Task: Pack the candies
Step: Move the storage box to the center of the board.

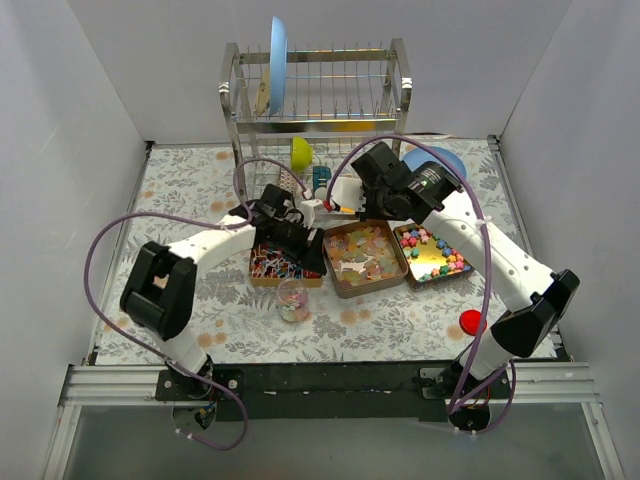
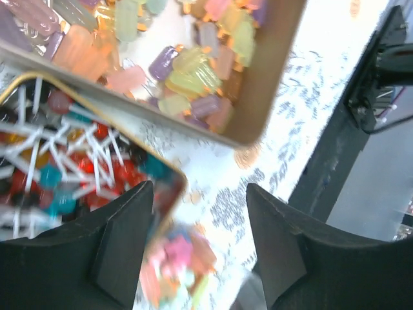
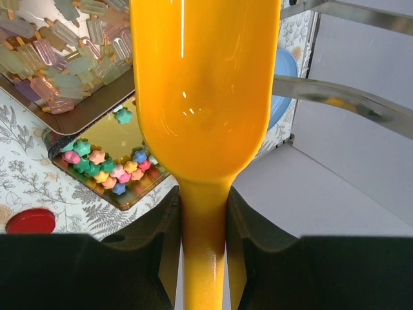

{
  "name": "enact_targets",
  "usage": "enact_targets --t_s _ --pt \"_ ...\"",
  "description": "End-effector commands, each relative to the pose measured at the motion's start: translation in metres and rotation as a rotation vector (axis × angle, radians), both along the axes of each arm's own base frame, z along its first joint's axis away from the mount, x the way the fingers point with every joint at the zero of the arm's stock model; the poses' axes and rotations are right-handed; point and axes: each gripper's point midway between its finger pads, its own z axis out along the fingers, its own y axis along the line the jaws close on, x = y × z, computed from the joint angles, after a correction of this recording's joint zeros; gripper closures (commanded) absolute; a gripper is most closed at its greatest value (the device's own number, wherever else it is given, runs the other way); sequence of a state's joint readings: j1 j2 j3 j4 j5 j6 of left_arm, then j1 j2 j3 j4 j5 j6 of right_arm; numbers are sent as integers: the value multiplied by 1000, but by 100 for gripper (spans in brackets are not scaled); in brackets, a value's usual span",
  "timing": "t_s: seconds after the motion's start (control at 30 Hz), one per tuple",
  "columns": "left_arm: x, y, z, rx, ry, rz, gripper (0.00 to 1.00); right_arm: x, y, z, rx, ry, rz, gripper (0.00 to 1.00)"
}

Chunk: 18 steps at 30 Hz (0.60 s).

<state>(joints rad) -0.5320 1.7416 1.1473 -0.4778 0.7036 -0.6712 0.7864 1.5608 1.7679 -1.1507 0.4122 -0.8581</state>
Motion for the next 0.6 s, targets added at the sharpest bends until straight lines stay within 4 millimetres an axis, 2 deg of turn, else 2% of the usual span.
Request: enact_targets --t_s 0.0,0.03,0.07,0.13,0.17,0.2,0.23,0.27,0.3,0.33,0.4,0.47,0.57 --pt "-4 36 39 -20 -101 38 41 6 14 13 79 -16 -3 99" --pt "-3 45 49 -33 -122 69 41 5 14 10 78 -4 0 99" --pt "10 65 54 -35 -126 142 42 3 17 6 78 10 12 99" --pt "17 86 66 -53 -145 211 48 -1 23 -2 85 48 47 99" --pt "27 104 68 -48 -146 276 51 -4 24 -8 75 63 60 99" --pt "31 114 69 -41 -151 313 55 -5 26 -13 71 65 65 99" --pt "36 124 70 -29 -159 359 68 -4 27 -16 69 62 62 99" --pt "43 140 72 -29 -169 421 75 -4 28 -19 55 60 62 99" --pt "46 148 71 -27 -171 449 91 -5 27 -26 34 73 62 99" --pt "46 157 61 -3 -159 485 100 -5 28 -29 24 77 71 99" --pt "51 171 51 25 -165 526 100 -5 29 -36 20 84 79 99" --pt "53 181 32 86 -149 565 100 -6 34 -40 35 101 96 99" --pt "54 189 6 142 -108 585 100 -10 43 -45 72 135 115 99"
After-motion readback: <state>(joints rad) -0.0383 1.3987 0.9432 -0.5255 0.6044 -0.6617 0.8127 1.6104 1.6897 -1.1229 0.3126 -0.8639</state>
